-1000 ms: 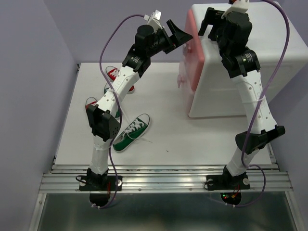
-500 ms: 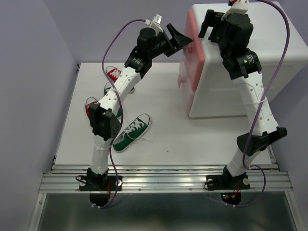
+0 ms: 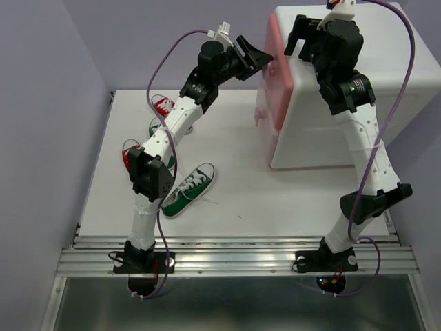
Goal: Place and organize the shoes in the shoe cabinet
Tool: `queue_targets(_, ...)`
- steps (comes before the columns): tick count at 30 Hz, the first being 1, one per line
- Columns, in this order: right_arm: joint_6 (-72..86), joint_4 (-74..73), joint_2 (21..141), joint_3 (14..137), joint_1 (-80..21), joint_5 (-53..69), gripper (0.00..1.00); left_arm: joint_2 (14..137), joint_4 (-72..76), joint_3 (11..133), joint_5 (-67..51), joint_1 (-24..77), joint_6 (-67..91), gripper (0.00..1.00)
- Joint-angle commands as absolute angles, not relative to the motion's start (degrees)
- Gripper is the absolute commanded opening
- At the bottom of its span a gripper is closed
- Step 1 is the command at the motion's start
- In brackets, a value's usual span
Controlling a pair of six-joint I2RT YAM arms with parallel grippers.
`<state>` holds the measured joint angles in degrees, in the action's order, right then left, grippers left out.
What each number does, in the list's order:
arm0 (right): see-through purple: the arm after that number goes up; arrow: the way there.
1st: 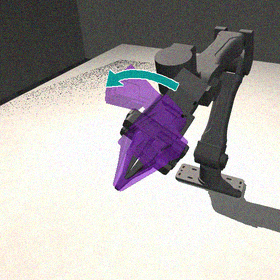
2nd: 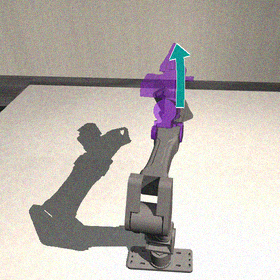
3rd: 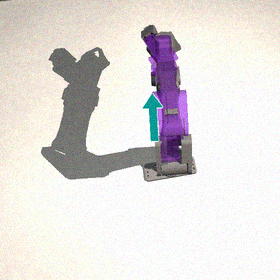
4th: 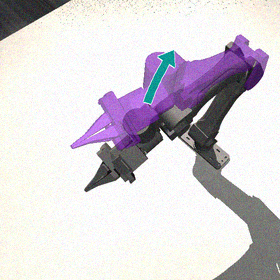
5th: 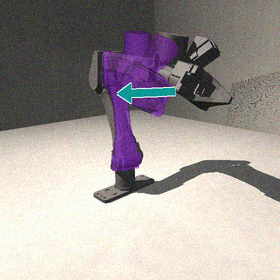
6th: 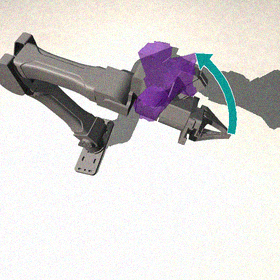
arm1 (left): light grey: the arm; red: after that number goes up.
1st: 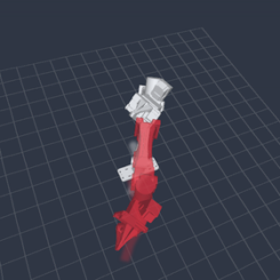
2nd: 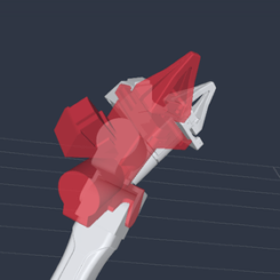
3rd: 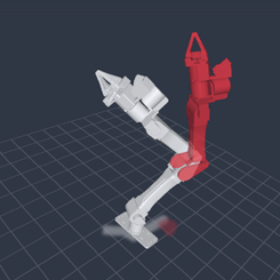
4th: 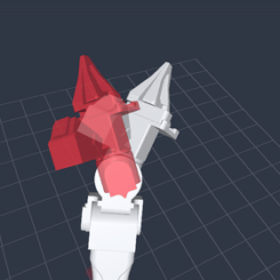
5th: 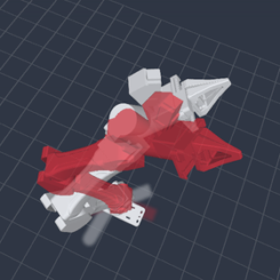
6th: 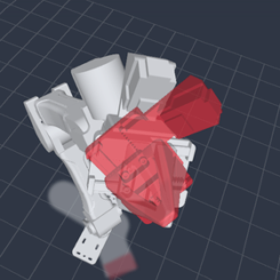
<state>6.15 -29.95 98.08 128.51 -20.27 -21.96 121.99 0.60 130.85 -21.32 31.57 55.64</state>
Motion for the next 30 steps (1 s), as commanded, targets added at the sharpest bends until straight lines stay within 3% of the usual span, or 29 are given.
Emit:
queue_targets(1,8.97,-39.55,98.35,126.21,-20.48,-21.62,1.00,122.69,1.23,132.97,-23.64,33.49,55.90,0.64)
queue_targets(4,8.44,-39.46,98.26,125.86,-20.48,-22.14,1.00,123.22,1.06,133.59,-25.22,33.57,55.20,0.57)
queue_targets(10,7.91,-39.55,97.91,125.07,-20.48,-23.55,1.00,119.72,-2.80,131.57,-26.19,33.58,47.83,0.33)
queue_targets(17,7.74,-39.55,97.12,122.96,-20.48,-25.14,1.00,115.93,-17.29,136.92,-15.40,33.57,35.78,0.00)
queue_targets(25,7.21,-39.55,96.15,120.24,-20.48,-26.10,1.00,111.36,-24.77,136.06,-4.66,33.57,24.70,0.00)
queue_targets(30,7.29,-39.55,95.54,118.48,-20.48,-25.49,1.00,111.53,-23.74,135.71,-13.78,33.13,24.96,0.00)
